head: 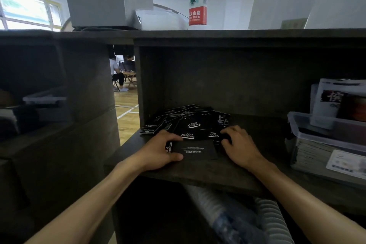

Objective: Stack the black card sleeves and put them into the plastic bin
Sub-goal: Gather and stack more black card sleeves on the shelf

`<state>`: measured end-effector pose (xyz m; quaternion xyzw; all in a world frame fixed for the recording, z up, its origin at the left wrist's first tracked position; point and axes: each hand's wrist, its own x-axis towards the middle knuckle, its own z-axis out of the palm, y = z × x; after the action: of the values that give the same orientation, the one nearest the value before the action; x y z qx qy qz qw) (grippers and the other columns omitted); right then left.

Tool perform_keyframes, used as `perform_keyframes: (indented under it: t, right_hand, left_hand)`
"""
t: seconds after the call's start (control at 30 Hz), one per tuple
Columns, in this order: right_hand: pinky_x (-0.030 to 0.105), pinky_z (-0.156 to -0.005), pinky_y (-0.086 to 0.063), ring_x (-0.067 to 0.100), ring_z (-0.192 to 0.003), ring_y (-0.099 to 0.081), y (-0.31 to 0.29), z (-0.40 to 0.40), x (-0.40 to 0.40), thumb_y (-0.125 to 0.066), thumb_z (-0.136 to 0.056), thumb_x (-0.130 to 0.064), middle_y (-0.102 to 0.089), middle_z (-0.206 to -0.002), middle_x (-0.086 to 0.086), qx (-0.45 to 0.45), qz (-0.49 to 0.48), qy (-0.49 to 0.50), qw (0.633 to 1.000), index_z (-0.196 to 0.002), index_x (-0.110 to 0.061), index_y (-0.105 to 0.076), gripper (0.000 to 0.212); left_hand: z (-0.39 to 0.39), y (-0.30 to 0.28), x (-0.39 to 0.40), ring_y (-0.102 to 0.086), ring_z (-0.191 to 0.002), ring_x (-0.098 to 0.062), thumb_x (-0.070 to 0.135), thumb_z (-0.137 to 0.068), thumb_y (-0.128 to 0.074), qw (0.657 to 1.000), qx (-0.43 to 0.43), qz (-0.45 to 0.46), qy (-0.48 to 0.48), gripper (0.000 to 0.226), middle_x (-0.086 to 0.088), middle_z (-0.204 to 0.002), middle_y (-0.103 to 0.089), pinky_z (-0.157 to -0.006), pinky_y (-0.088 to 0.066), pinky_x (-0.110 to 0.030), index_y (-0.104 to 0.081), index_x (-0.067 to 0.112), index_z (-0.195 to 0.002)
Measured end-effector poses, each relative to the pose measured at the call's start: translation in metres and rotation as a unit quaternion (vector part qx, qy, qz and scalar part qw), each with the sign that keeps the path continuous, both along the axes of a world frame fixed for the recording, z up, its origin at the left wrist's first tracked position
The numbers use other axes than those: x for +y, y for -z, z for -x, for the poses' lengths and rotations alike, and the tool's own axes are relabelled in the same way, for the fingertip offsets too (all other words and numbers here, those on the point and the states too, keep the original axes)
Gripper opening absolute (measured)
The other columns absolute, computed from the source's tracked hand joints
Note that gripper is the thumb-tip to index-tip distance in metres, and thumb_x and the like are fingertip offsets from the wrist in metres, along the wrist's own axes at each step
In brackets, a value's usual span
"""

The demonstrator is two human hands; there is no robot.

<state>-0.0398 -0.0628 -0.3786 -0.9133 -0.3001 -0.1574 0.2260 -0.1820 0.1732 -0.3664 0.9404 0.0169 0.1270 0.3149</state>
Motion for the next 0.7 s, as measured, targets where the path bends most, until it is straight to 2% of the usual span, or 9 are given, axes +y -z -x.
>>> perform_keyframes:
  t: [0.07, 0.13, 0.2, 0.27, 0.37, 0.43, 0.5, 0.6, 0.7]
  right_hand:
    - [0.035, -0.104, -0.035, 0.017, -0.123, -0.044, -0.001, 0.006, 0.000, -0.054, -0.094, -0.020, -0.051, -0.133, -0.002, -0.037, -0.007, -0.044, 0.998, -0.129, -0.024, -0.059, 0.035]
    - [0.032, -0.099, -0.034, 0.013, -0.120, -0.046, -0.002, 0.013, 0.000, -0.058, -0.090, -0.013, -0.055, -0.127, -0.007, -0.081, -0.005, -0.108, 0.991, -0.125, -0.026, -0.062, 0.037]
    - [0.030, -0.094, -0.033, 0.009, -0.119, -0.047, -0.004, 0.020, 0.000, -0.061, -0.088, -0.022, -0.057, -0.124, -0.010, -0.088, -0.010, -0.140, 0.986, -0.126, -0.028, -0.061, 0.038]
    - [0.028, -0.091, -0.032, 0.006, -0.117, -0.047, -0.005, 0.030, 0.005, -0.058, -0.083, -0.043, -0.056, -0.124, -0.013, -0.073, -0.019, -0.159, 0.984, -0.129, -0.030, -0.057, 0.048]
    - [0.028, -0.096, -0.036, 0.004, -0.117, -0.047, -0.002, 0.048, 0.024, -0.053, -0.076, -0.057, -0.053, -0.125, -0.017, -0.049, -0.048, -0.190, 0.979, -0.134, -0.034, -0.051, 0.063]
    - [0.022, -0.102, -0.035, -0.002, -0.121, -0.043, -0.001, 0.054, 0.035, -0.057, -0.074, -0.071, -0.048, -0.131, -0.021, 0.017, -0.087, -0.190, 0.978, -0.142, -0.034, -0.042, 0.079]
    - [0.015, -0.101, -0.034, -0.008, -0.123, -0.042, -0.002, 0.056, 0.041, -0.064, -0.071, -0.073, -0.045, -0.134, -0.025, 0.096, -0.115, -0.198, 0.969, -0.146, -0.035, -0.036, 0.089]
    - [0.011, -0.087, -0.040, -0.009, -0.108, -0.053, -0.002, 0.054, 0.042, -0.073, -0.072, -0.062, -0.058, -0.119, -0.023, 0.091, -0.126, -0.184, 0.971, -0.125, -0.039, -0.052, 0.062]
    - [0.008, -0.074, -0.042, -0.007, -0.089, -0.059, -0.005, 0.047, 0.031, -0.078, -0.076, -0.047, -0.065, -0.093, -0.018, 0.061, -0.162, -0.142, 0.975, -0.093, -0.035, -0.060, 0.028]
  left_hand:
    - [0.000, 0.001, 0.001, -0.048, -0.112, 0.000, 0.024, -0.084, -0.076, 0.999, -0.028, 0.010, 0.015, 0.045, 0.010, -0.121, -0.047, -0.103, -0.034, -0.018, -0.057, 0.043, -0.119]
    - [0.001, 0.003, 0.002, -0.046, -0.112, 0.006, 0.017, -0.087, -0.072, 0.997, -0.064, 0.029, 0.031, 0.043, 0.012, -0.121, -0.048, -0.100, -0.033, -0.013, -0.058, 0.047, -0.114]
    - [0.000, 0.005, 0.002, -0.043, -0.115, 0.009, 0.013, -0.087, -0.071, 0.994, -0.095, 0.040, 0.035, 0.043, 0.013, -0.124, -0.047, -0.102, -0.030, -0.011, -0.060, 0.046, -0.113]
    - [-0.004, 0.005, 0.003, -0.039, -0.117, 0.006, 0.016, -0.087, -0.072, 0.993, -0.109, 0.029, 0.023, 0.043, 0.015, -0.127, -0.043, -0.101, -0.025, -0.010, -0.061, 0.046, -0.114]
    - [-0.008, 0.005, -0.007, -0.039, -0.120, 0.002, 0.019, -0.085, -0.074, 0.992, -0.122, 0.020, 0.023, 0.047, 0.012, -0.129, -0.042, -0.098, -0.024, -0.006, -0.061, 0.039, -0.126]
    - [-0.012, 0.005, -0.011, -0.045, -0.119, -0.001, 0.014, -0.080, -0.079, 0.987, -0.137, 0.050, 0.069, 0.058, 0.004, -0.128, -0.046, -0.099, -0.028, -0.004, -0.058, 0.026, -0.133]
    - [-0.016, 0.005, -0.013, -0.048, -0.114, 0.002, 0.014, -0.075, -0.082, 0.982, -0.138, 0.064, 0.110, 0.070, 0.001, -0.125, -0.049, -0.098, -0.034, -0.007, -0.052, 0.023, -0.138]
    - [-0.019, 0.006, -0.008, -0.050, -0.098, 0.003, 0.027, -0.073, -0.077, 0.987, -0.144, 0.047, 0.061, 0.066, 0.004, -0.115, -0.051, -0.085, -0.037, -0.007, -0.050, 0.030, -0.134]
    - [-0.020, 0.013, 0.005, -0.059, -0.093, -0.014, 0.013, -0.080, -0.076, 0.968, -0.237, 0.018, -0.084, 0.042, 0.003, -0.103, -0.057, -0.082, -0.049, -0.026, -0.063, 0.023, -0.119]
